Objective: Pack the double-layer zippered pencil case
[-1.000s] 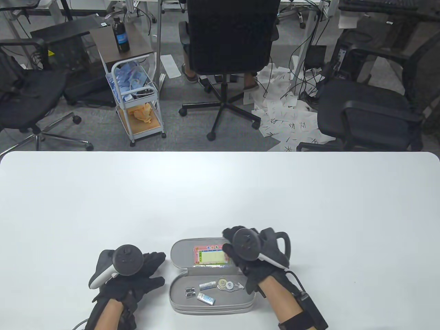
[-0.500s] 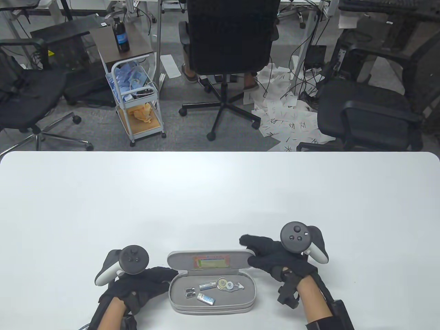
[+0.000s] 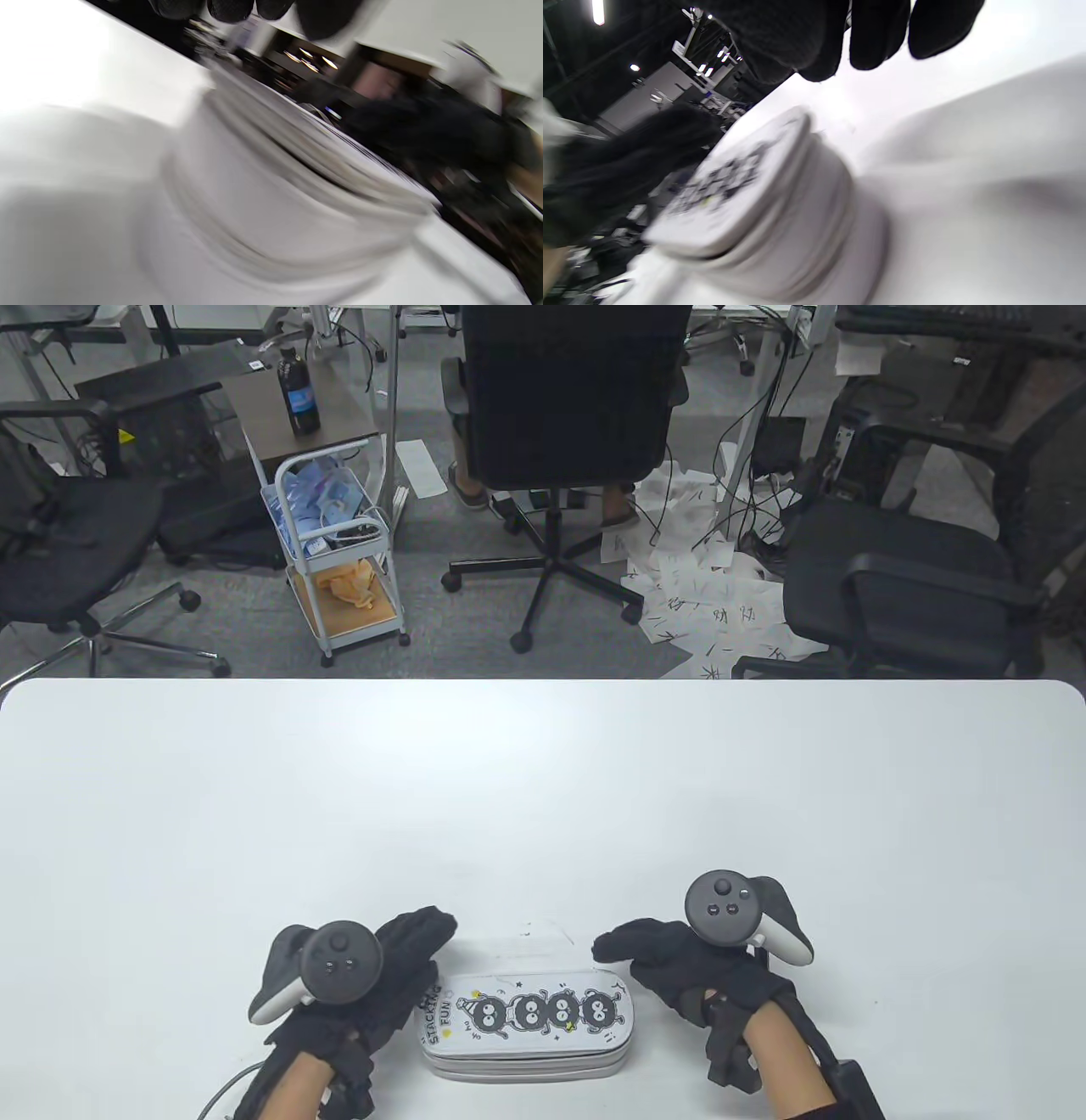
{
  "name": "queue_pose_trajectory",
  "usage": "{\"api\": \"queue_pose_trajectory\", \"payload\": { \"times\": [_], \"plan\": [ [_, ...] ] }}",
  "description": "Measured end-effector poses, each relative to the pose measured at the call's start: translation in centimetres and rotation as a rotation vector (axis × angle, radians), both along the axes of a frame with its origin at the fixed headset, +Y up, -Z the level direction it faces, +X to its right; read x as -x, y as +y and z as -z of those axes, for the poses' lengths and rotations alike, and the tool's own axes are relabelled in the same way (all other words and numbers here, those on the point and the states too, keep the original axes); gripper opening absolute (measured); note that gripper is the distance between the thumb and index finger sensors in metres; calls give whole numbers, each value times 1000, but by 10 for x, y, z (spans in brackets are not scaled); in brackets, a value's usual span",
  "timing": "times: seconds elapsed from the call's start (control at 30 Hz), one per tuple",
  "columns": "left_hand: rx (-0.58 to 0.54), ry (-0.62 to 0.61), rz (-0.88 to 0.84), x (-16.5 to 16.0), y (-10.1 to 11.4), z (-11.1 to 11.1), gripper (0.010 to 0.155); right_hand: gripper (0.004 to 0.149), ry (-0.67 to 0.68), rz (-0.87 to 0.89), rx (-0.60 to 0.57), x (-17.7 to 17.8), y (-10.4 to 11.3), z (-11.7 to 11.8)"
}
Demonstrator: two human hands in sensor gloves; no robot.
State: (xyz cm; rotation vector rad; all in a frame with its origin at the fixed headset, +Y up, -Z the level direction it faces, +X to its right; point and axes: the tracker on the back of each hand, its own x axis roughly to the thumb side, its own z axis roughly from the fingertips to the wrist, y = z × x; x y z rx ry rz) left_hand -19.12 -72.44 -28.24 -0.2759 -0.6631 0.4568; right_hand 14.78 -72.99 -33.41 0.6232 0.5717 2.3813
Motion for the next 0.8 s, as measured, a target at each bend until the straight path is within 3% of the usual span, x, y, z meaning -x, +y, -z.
{"api": "queue_pose_trajectory", "payload": {
  "times": [0.03, 0.1, 0.17, 0.23, 0.33, 0.57, 0.67, 0.8],
  "plan": [
    [61, -94, 71, -16, -3, -5, 88, 54, 27, -46, 16, 4, -5, 4],
    [150, -153, 245, -34, -14, -13, 100, 68, 92, -87, 125, 13, -16, 11],
    [39, -167, 390, -43, -21, -15, 101, 68, 113, -98, 274, 22, -26, 14],
    [-82, -182, 439, -46, -18, -13, 97, 59, 132, -121, 275, 26, -31, 20],
    [64, -153, 474, -50, -22, -13, 97, 50, 118, -106, 284, 23, -33, 24],
    [38, -160, 512, -51, -22, -14, 98, 41, 107, -64, 262, 20, -37, 23],
    [30, -129, 514, -49, -20, -13, 98, 40, 83, -121, 150, 20, -30, 18],
    [-68, -28, 687, -53, -9, -13, 97, 38, 61, -283, -196, 10, -4, 6]
  ]
}}
